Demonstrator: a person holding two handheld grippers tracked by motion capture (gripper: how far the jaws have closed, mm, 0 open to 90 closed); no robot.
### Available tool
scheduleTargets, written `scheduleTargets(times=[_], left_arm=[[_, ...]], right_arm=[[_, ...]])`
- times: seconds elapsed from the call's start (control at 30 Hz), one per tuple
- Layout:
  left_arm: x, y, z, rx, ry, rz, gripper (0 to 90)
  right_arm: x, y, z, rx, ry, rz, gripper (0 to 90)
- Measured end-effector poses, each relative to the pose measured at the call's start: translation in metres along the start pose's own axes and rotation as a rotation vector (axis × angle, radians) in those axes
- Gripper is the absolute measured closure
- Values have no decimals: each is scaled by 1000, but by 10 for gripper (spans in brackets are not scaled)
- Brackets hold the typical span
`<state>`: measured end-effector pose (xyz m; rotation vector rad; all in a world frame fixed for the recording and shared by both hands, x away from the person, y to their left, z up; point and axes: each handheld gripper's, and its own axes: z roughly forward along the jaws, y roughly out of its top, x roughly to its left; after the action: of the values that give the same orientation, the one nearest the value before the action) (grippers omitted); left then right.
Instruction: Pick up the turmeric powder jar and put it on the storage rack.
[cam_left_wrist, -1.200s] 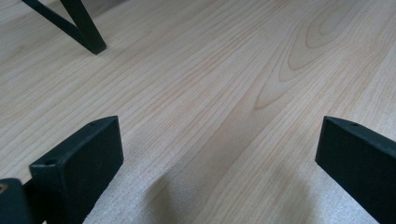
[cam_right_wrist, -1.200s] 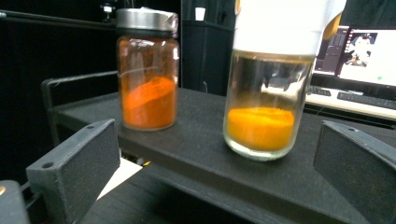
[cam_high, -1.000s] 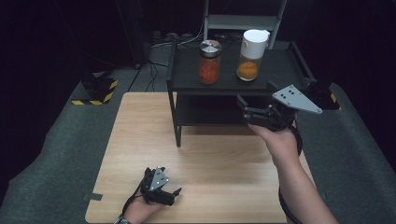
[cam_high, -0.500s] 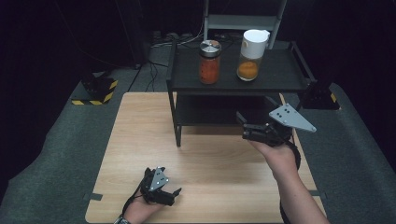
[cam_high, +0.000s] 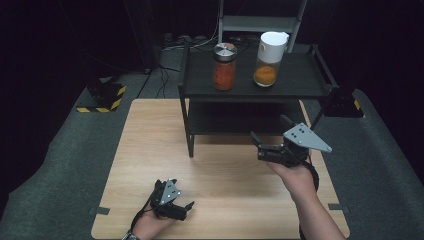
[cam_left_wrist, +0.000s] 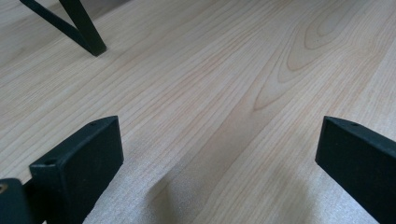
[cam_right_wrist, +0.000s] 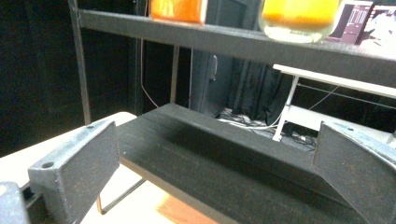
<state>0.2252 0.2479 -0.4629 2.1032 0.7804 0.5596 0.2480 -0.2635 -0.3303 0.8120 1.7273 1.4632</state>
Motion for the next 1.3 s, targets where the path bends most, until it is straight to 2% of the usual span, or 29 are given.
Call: scheduleTargets(times=[0.5,1.0,1.3], left_arm=[[0,-1,0,-3,1,0,12],[-1,0,0,1,4,11,12],[-3,1,0,3,9,14,12]], right_arm=[[6,-30,0,62,18,-1,1],[11,-70,-2,123,31,1,1],[15,-93,-2,173,44,-17,1]])
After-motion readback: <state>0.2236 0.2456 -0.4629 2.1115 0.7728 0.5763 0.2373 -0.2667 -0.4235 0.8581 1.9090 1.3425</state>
